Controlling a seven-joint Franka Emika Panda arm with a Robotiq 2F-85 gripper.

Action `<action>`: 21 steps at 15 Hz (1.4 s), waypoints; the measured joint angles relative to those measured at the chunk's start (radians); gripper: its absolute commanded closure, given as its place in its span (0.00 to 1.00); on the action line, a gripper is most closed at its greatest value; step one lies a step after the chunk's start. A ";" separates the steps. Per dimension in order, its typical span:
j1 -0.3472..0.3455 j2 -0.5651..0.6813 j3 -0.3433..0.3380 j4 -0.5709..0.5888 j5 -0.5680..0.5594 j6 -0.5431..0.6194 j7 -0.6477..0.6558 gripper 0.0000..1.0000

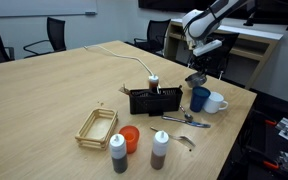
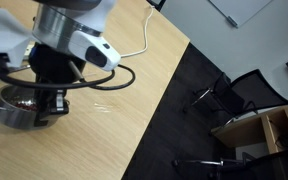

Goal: Move the silver pot to the right

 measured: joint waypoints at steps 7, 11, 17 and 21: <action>-0.018 0.110 -0.001 0.073 0.060 -0.004 -0.156 0.99; -0.039 0.129 -0.003 0.104 0.080 -0.016 -0.211 0.68; -0.040 0.133 -0.005 0.126 0.080 -0.058 -0.218 0.27; -0.040 0.132 -0.005 0.139 0.080 -0.073 -0.218 0.00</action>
